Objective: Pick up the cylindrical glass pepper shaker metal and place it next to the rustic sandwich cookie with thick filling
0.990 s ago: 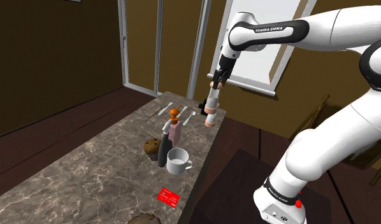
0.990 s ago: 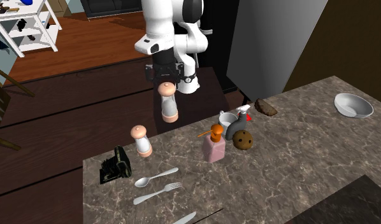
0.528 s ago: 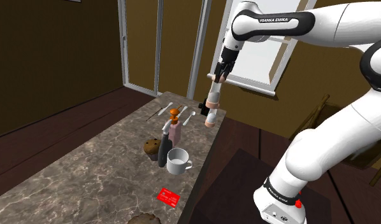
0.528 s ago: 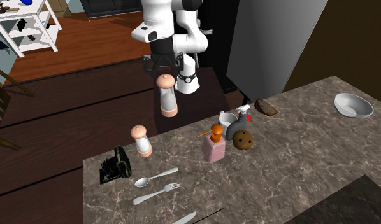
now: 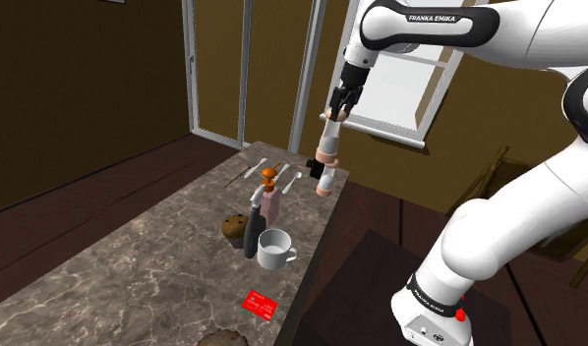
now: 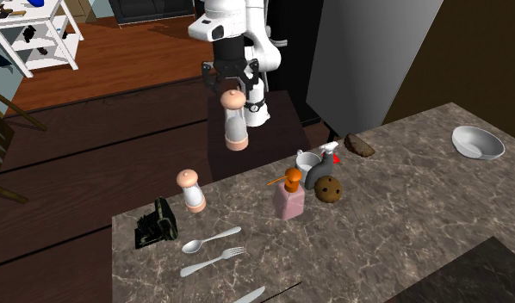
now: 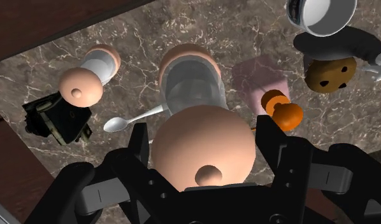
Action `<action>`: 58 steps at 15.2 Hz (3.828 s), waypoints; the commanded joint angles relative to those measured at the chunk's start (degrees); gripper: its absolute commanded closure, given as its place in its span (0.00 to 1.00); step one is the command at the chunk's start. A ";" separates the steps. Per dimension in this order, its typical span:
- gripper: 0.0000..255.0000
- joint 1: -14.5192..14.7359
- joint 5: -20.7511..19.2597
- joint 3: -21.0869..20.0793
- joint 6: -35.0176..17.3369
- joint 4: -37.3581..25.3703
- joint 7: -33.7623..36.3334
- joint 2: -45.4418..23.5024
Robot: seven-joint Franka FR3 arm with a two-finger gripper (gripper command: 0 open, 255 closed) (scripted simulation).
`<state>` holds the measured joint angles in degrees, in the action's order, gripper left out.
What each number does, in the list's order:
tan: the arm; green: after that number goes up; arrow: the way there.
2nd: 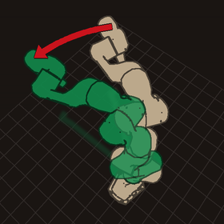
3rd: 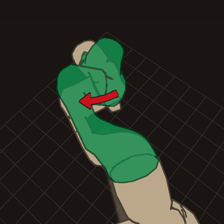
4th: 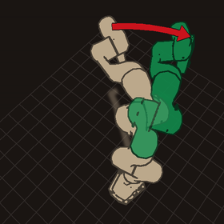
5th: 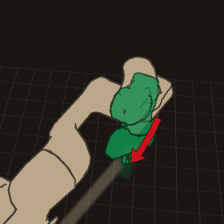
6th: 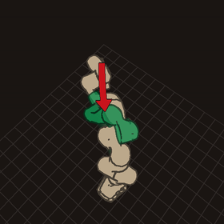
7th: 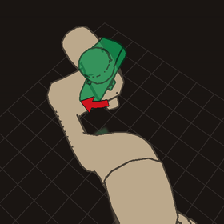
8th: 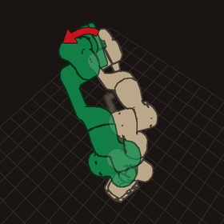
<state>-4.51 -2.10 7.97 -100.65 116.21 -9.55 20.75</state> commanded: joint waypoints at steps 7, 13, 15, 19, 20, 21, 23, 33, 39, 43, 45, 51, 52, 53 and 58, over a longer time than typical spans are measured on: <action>1.00 3.46 1.85 -7.95 0.65 5.24 10.82 5.75; 1.00 6.29 4.13 -14.28 1.17 6.42 19.07 7.50; 1.00 7.22 4.91 -16.43 1.30 6.31 21.86 7.58; 1.00 9.00 6.37 -20.81 1.49 5.33 27.49 6.97; 1.00 9.42 6.69 -21.92 1.52 4.93 28.92 6.66; 1.00 9.82 6.99 -23.04 1.55 4.47 30.35 6.28; 1.00 10.60 7.49 -25.29 1.59 3.35 33.25 5.33; 1.00 13.57 7.17 -37.16 1.88 -6.04 48.66 -3.47; 1.00 15.40 3.01 -44.81 2.79 -15.02 59.34 -12.65; 1.00 17.93 -2.43 -49.67 4.43 -22.79 67.35 -21.02; 1.00 20.15 -6.00 -51.62 5.80 -27.39 71.48 -25.93; 1.00 32.84 -18.13 -53.21 12.98 -45.85 82.01 -42.62; 1.00 32.59 -17.79 -53.00 11.99 -44.59 81.99 -42.23; 1.00 32.25 -17.54 -52.95 11.04 -43.37 82.01 -41.91; 1.00 30.70 -16.79 -53.01 6.58 -37.88 82.26 -40.76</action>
<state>26.63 -19.08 -45.05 -92.97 77.03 72.75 -20.31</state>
